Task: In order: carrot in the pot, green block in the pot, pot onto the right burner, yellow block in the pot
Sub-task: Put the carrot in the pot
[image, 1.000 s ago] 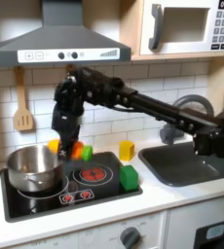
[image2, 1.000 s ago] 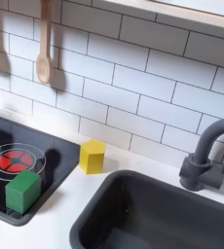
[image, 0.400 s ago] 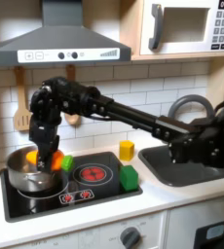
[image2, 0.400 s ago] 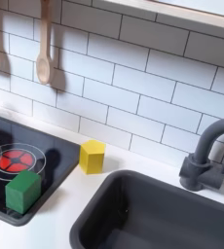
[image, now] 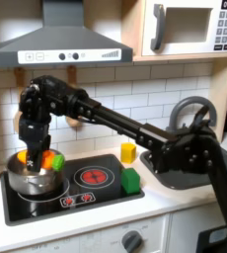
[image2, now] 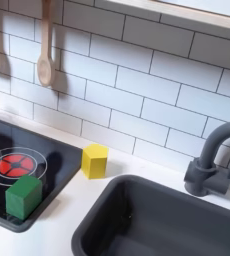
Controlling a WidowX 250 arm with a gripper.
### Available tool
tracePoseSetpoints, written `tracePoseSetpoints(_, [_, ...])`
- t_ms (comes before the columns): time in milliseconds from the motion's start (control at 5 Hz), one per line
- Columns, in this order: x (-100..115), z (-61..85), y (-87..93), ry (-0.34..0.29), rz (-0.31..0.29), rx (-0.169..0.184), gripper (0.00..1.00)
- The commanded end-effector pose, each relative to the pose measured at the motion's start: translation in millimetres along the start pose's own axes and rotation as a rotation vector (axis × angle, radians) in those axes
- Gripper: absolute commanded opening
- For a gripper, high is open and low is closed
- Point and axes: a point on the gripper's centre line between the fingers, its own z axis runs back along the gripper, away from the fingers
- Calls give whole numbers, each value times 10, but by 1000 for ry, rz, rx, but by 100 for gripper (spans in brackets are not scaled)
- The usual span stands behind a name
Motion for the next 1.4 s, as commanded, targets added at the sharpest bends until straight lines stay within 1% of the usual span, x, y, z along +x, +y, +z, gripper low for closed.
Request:
tracePoseSetpoints(0, [59,-54,-128,15,-22,-1,0])
tracePoseSetpoints(200, [16,-88,-147,18,-35,1,100])
tracePoseSetpoints(400, [27,0,-204,-8,-91,-19,100])
tracePoseSetpoints(600, [8,26,-261,-20,-128,-30,100])
tracePoseSetpoints(800, [-127,30,-375,-18,-178,-47,100])
tracePoseSetpoints(1000, [-269,174,-435,-33,-209,-65,100])
tracePoseSetpoints(1200, [-442,209,-437,-28,-269,-58,100])
